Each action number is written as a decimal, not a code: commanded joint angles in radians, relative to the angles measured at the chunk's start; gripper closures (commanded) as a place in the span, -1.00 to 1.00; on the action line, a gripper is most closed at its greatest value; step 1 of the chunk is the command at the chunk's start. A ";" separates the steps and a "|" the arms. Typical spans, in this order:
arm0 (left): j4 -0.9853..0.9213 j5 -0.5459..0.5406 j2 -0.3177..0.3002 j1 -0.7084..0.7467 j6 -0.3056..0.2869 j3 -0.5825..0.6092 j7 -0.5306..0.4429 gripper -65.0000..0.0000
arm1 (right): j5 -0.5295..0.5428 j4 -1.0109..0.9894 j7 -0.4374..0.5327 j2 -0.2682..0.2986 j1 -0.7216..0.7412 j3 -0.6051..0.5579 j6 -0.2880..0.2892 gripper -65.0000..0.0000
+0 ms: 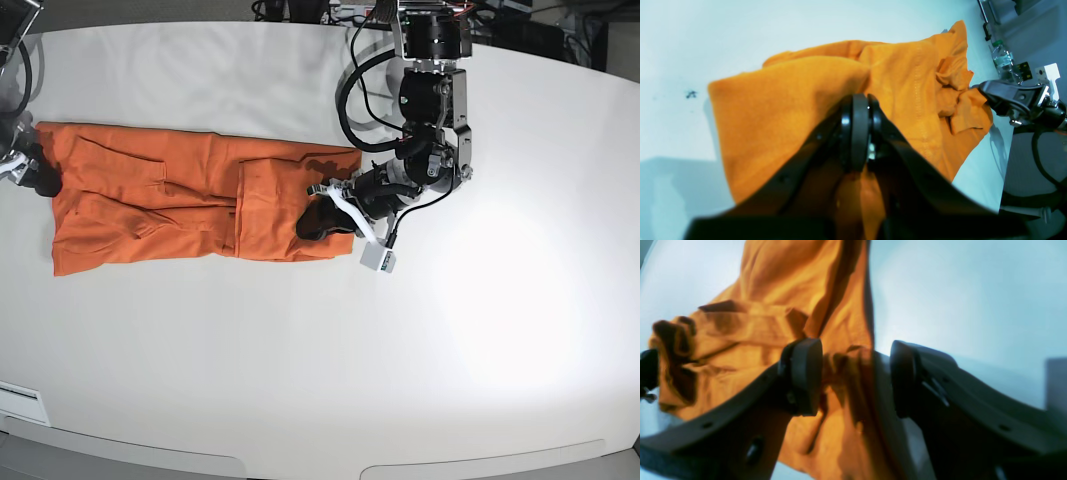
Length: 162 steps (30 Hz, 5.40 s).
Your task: Fold the T-shirt properly
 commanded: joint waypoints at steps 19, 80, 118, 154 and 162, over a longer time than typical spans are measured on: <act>0.004 -0.047 0.007 -0.007 0.007 0.001 0.031 1.00 | 0.027 0.008 0.045 -0.011 0.056 -0.200 0.001 0.09; 0.122 -0.467 -0.165 0.056 -0.216 -0.072 0.214 1.00 | -0.222 0.941 0.073 -0.464 -0.052 -0.501 0.001 1.00; 0.123 -0.518 -0.172 0.056 -0.216 -0.072 0.238 1.00 | -0.515 0.827 0.248 -0.381 -0.046 -0.490 0.001 -0.09; 0.123 -0.546 -0.169 0.075 -0.216 -0.072 0.261 1.00 | -0.640 0.584 0.431 -0.505 0.255 -0.856 -0.012 0.25; 0.123 -0.549 -0.174 0.075 -0.216 -0.072 0.268 1.00 | -0.441 0.651 0.197 -0.514 0.373 -0.859 0.001 -0.20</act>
